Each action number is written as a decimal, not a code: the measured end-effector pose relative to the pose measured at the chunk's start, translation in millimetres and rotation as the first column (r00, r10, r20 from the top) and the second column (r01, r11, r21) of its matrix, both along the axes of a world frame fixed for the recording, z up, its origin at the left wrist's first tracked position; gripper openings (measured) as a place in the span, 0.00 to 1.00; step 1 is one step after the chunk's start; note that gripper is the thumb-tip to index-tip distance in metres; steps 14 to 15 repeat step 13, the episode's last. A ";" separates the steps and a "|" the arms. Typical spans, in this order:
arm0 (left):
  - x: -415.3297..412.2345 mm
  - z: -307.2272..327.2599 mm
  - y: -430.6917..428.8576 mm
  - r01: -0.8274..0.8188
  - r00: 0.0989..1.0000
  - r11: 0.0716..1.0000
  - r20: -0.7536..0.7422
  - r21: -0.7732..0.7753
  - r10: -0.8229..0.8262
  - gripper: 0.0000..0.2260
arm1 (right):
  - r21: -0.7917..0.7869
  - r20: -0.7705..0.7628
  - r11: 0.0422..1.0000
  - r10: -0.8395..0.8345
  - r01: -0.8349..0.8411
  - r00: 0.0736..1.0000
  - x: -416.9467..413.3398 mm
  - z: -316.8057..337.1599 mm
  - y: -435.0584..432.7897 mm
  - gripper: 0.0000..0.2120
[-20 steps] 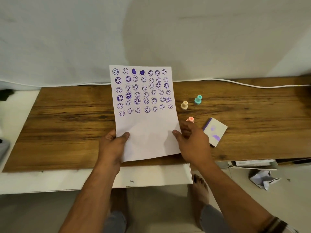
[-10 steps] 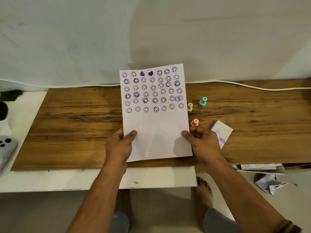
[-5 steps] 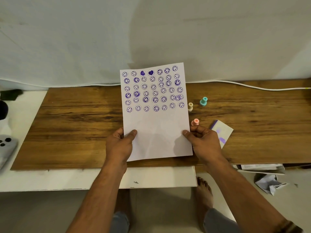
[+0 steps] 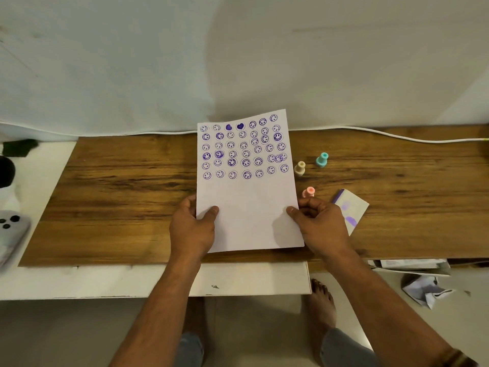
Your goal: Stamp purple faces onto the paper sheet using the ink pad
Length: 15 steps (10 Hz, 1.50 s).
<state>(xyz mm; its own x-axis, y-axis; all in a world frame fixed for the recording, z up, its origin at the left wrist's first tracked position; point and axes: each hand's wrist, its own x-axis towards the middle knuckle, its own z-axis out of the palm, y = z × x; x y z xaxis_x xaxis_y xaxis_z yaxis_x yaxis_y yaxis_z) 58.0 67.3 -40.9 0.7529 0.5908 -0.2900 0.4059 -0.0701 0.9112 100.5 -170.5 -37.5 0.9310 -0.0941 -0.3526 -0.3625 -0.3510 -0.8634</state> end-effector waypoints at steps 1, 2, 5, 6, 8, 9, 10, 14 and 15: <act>-4.0 -1.3 -2.2 0.090 0.996 0.978 -0.037 0.189 -0.084 0.29 | -0.122 0.018 0.990 0.072 -0.070 0.997 -1.4 -0.6 2.3 0.08; -7.7 -2.8 -4.7 0.172 0.984 0.930 -0.090 0.324 -0.151 0.31 | -0.205 0.027 0.975 0.096 -0.088 0.995 -2.8 2.6 5.0 0.11; -13.4 -4.3 -8.9 0.317 0.943 0.789 -0.263 0.527 -0.203 0.26 | -0.614 0.541 0.789 0.399 0.023 0.741 -0.3 28.4 15.1 0.26; -13.6 -4.3 -8.3 0.333 0.938 0.770 -0.276 0.544 -0.211 0.25 | -0.751 0.430 0.659 0.526 -0.033 0.734 2.4 24.0 21.4 0.35; -13.2 -4.0 -9.4 0.346 0.934 0.758 -0.276 0.553 -0.225 0.25 | -0.799 0.346 0.599 0.523 -0.047 0.779 7.0 13.3 19.6 0.36; -13.6 -3.0 -8.9 0.358 0.930 0.758 -0.285 0.545 -0.234 0.26 | -0.799 0.345 0.599 0.517 -0.043 0.783 8.8 12.2 18.2 0.35; -12.6 2.1 -5.8 0.376 0.926 0.685 -0.284 0.624 -0.250 0.29 | -0.804 0.345 0.593 0.516 -0.036 0.784 9.2 10.0 17.9 0.36; -4.2 21.5 -4.3 0.193 0.960 0.423 -0.081 0.885 -0.269 0.35 | -0.788 0.401 0.616 0.516 -0.003 0.757 10.9 9.3 18.6 0.36; -4.2 21.5 -4.3 0.193 0.960 0.423 -0.081 0.885 -0.269 0.35 | -0.788 0.401 0.616 0.516 -0.003 0.757 10.9 9.3 18.6 0.36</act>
